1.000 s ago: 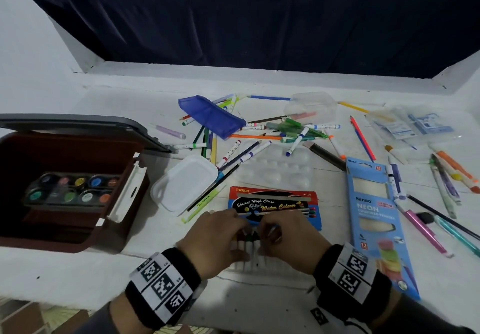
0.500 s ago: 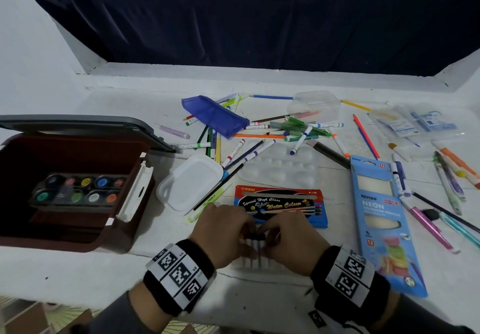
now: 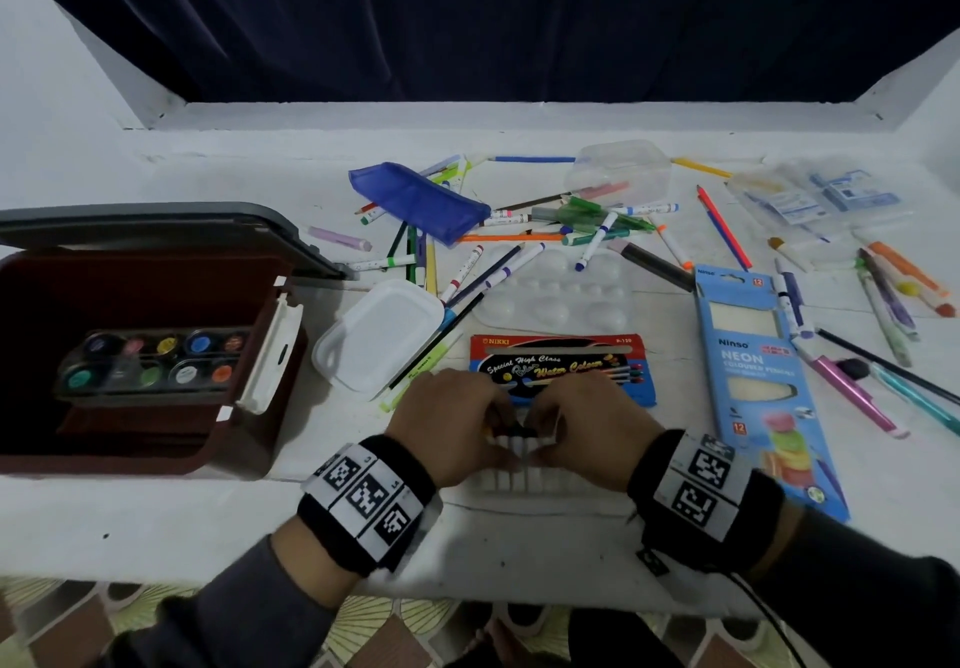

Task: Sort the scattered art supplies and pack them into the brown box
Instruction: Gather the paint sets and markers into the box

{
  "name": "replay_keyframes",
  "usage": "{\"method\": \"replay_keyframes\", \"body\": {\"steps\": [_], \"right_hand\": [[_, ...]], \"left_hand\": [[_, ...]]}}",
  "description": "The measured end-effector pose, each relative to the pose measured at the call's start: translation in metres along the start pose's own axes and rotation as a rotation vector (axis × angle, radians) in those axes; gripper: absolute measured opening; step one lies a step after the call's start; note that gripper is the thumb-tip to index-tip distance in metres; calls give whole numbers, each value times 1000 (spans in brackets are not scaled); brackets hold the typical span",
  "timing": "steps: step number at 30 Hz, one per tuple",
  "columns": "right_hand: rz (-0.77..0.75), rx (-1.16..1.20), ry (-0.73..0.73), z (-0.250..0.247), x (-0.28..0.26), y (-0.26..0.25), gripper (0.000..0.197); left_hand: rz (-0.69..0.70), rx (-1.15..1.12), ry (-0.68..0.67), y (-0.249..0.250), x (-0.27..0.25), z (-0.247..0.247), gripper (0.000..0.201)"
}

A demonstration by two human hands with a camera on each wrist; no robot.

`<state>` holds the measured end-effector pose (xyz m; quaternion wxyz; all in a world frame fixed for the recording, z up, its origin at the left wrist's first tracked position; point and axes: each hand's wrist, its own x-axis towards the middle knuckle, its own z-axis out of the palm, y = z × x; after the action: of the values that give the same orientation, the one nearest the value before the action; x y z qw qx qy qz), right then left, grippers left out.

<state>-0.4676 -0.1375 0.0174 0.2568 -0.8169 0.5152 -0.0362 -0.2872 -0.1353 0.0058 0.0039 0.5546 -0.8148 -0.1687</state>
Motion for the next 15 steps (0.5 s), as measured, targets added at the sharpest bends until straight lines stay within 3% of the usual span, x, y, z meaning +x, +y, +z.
{"method": "replay_keyframes", "body": {"steps": [9, 15], "right_hand": [[-77, -36, -20, -6, 4, 8, 28], [-54, 51, 150, -44, 30, 24, 22]], "left_hand": [[18, -222, 6, -10, -3, -4, 36], [-51, -377, 368, -20, 21, -38, 20]]}}
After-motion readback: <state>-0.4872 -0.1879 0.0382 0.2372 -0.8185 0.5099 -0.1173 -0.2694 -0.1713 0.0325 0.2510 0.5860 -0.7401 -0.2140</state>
